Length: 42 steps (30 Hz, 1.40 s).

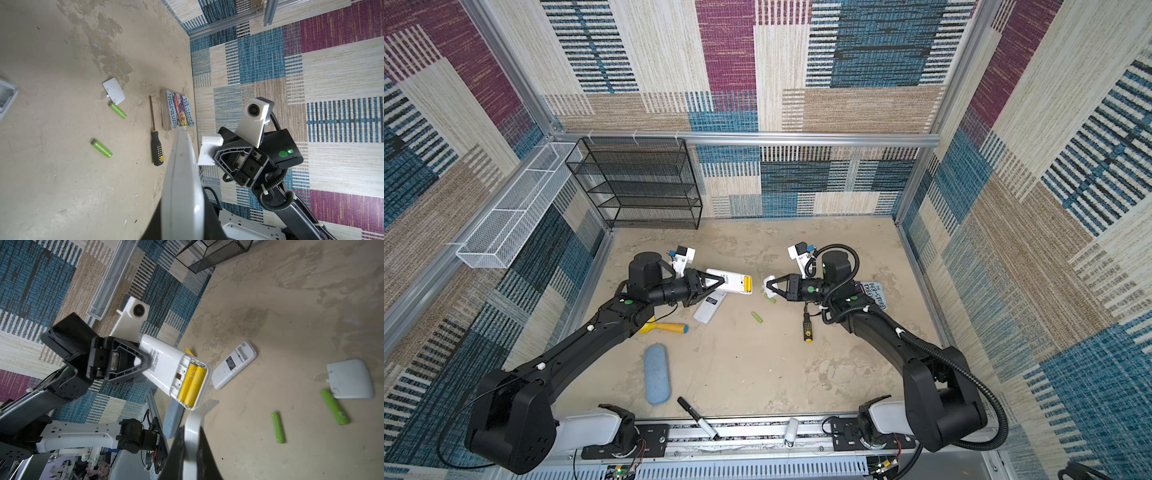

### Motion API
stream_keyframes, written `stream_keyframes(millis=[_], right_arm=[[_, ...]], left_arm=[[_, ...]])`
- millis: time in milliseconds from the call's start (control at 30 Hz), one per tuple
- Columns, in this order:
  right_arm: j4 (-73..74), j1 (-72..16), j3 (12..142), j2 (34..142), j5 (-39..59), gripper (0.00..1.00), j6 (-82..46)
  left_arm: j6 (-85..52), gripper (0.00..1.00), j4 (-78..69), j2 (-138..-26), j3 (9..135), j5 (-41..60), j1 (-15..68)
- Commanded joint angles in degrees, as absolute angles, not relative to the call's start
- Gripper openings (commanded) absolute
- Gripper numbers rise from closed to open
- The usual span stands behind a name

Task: Unload the batteries from the remote control
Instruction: 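Drop the battery cover onto the table and draw the right gripper back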

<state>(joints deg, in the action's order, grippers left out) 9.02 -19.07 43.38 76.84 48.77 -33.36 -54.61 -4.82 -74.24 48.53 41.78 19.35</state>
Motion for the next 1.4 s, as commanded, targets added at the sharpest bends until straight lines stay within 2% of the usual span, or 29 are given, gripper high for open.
stream_keyframes(millis=[0, 333, 967, 1067, 1200, 1367], right_arm=[[10.64, -19.07, 40.42, 76.9, 45.76, 0.09, -31.44], [16.16, -19.07, 33.45, 83.48, 41.91, 0.09, -29.58], [15.58, -19.08, 36.36, 96.33, 36.1, 0.12, -25.11], [14.84, -19.08, 36.81, 97.03, 35.49, 0.16, -24.77], [12.62, -19.07, 37.29, 96.37, 33.48, 0.32, -23.71], [9.7, -19.07, 38.08, 95.21, 30.75, 0.4, -22.05]], left_arm=[[-49.95, 0.0, -1.88, -73.5, 48.46, 40.76, 19.25], [-46.3, 0.0, 5.13, -71.38, 48.42, 37.66, 19.25], [-46.93, 0.0, 5.27, -70.79, 46.89, 36.52, 19.25], [-46.89, 0.0, 5.19, -70.67, 46.67, 36.5, 19.25], [-46.91, 0.0, 4.93, -70.52, 46.25, 36.46, 19.2], [-47.25, 0.0, 4.22, -70.57, 45.73, 36.74, 19.16]])
